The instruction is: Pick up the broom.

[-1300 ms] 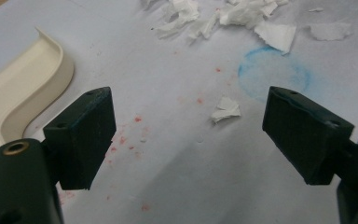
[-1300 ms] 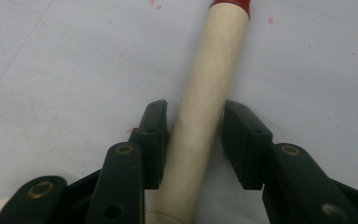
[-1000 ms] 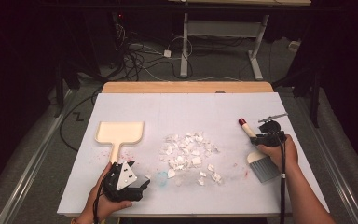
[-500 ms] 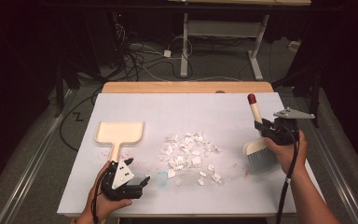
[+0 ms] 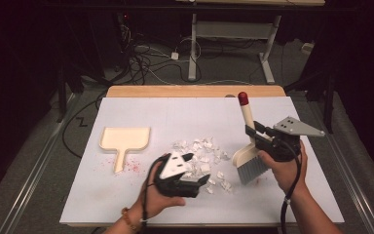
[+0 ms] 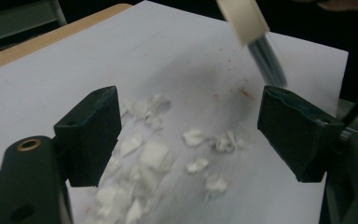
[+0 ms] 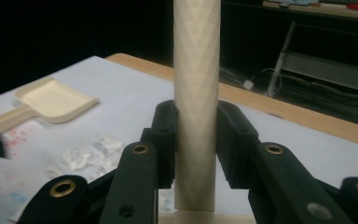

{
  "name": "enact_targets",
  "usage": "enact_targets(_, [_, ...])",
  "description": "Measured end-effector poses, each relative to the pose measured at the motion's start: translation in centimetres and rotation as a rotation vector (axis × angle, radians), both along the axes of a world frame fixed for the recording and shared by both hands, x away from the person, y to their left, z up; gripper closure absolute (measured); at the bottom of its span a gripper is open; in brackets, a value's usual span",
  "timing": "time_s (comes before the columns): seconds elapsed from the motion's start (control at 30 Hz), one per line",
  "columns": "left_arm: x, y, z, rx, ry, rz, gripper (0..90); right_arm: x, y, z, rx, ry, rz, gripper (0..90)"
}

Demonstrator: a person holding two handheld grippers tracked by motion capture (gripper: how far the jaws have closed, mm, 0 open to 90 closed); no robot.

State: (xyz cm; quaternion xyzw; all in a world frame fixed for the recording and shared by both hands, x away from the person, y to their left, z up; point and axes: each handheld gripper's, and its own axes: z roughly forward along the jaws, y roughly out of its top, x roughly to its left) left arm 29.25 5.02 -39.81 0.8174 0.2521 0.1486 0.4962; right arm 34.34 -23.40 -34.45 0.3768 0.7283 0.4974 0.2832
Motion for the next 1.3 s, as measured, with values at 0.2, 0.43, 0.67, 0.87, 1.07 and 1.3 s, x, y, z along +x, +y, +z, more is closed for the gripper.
enact_targets(0.2, [1.1,-4.3,-0.4,-0.045,0.038,-0.013,26.3,-1.8,3.3,-1.0,-0.011,-0.021,0.062,71.3])
enact_targets(0.43, [1.5,-4.5,-1.7,-0.106,0.078,-0.044,43.5,-3.1,5.0,-1.5,-0.032,-0.042,0.108,71.3])
enact_targets(0.67, [1.7,-3.9,-2.3,-0.113,0.073,-0.051,59.9,-4.3,5.7,-1.7,-0.017,-0.062,0.137,70.7])
enact_targets(0.87, [1.6,-2.1,-1.4,-0.069,0.048,-0.109,64.2,-5.1,5.3,-1.0,-0.012,-0.063,0.215,70.0])
enact_targets(1.07, [1.4,-1.2,-0.3,0.002,0.039,-0.178,64.4,-5.7,3.4,0.4,-0.059,-0.093,0.372,55.7])
enact_targets(1.3, [1.3,-0.6,0.7,0.089,0.03,-0.297,64.5,-5.0,0.9,0.1,-0.182,-0.006,0.567,52.2])
